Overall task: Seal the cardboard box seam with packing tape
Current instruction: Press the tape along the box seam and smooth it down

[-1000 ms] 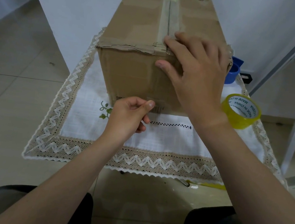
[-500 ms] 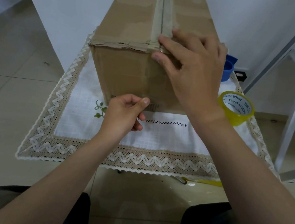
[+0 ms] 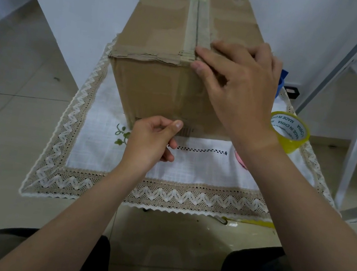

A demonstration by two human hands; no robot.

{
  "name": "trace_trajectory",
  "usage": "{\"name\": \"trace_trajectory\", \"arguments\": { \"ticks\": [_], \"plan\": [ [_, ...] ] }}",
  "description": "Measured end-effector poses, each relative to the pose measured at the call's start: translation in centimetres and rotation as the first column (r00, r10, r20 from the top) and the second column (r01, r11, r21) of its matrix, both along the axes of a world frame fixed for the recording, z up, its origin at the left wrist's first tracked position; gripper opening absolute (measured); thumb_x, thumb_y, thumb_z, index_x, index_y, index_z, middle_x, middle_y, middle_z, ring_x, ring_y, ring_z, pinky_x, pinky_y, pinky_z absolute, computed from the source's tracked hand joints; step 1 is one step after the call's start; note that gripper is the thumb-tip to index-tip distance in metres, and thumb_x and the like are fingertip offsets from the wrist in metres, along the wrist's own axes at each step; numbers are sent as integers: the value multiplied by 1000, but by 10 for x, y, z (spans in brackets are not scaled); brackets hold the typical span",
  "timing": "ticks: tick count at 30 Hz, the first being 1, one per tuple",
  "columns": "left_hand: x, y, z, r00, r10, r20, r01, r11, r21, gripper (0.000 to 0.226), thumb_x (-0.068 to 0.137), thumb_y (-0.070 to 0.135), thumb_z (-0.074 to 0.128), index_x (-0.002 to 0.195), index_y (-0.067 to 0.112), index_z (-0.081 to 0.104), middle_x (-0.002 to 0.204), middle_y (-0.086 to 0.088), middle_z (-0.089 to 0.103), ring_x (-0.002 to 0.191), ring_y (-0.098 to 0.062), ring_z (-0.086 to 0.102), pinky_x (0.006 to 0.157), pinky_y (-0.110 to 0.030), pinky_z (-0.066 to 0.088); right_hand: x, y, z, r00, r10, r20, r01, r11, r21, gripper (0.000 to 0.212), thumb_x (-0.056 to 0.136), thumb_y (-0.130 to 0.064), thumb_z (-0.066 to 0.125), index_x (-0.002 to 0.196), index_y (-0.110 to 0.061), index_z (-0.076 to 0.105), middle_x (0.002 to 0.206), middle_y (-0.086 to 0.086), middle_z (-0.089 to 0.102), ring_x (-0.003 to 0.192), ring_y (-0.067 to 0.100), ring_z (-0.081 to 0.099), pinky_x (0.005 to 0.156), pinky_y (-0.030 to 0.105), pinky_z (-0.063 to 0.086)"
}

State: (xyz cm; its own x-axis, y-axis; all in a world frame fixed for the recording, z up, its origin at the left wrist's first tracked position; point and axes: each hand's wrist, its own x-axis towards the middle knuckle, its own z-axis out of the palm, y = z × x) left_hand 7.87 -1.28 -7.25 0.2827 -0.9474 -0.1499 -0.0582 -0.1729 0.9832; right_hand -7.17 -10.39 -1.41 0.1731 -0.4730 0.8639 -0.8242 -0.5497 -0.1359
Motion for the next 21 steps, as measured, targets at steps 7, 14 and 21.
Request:
{"name": "trace_trajectory", "arguments": {
  "ticks": [7,14,21],
  "plan": [
    [0,1,0,1000,-1,-3,1,1000,0,17,98,31,68,89,17,71,51,6,63,36,-12,56,40,-20,44,-10,2,-3,994,37,-106,-26,994,104,48,95,-72,52,136,-50,62,144,-20,60,124,24,55,104,45,31],
    [-1,1,2,1000,0,-3,0,1000,5,16,98,31,68,88,19,71,50,7,63,36,-11,56,40,-20,45,-17,5,-7,972,1,-237,33,990,138,67,88,-80,53,147,-51,49,151,-18,54,132,23,51,112,46,29],
    [-2,0,2,1000,-7,-3,7,1000,13,17,98,32,69,89,17,71,51,6,63,37,-11,57,41,-20,46,-14,5,7,999,0,-51,7,988,151,38,101,-68,47,127,-51,69,132,-25,67,118,20,56,95,39,30]
  ]
}}
